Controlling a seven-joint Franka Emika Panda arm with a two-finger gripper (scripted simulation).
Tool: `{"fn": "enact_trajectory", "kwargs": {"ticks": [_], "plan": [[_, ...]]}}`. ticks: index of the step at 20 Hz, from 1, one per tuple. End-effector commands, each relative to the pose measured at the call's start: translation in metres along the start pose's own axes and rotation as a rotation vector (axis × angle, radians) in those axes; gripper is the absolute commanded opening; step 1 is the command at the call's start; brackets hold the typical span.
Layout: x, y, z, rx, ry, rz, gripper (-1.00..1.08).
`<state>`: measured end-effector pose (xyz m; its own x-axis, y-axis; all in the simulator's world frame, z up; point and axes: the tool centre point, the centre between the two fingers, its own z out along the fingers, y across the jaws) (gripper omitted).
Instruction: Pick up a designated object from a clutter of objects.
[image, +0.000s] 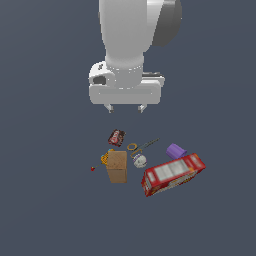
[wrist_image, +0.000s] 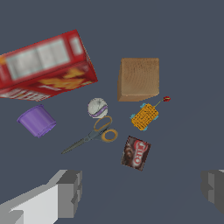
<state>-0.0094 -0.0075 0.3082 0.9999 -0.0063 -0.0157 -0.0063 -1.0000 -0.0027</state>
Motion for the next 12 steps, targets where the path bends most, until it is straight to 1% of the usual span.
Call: {"fn": "enact_trajectory", "kwargs": {"ticks": [1, 12], "plan": [[0.0, 0.0, 0.0, 0.0, 0.0, 0.0, 1.0], [0.001, 0.018, -0.003, 0.025, 0.009, 0.029, 1.0]]}}
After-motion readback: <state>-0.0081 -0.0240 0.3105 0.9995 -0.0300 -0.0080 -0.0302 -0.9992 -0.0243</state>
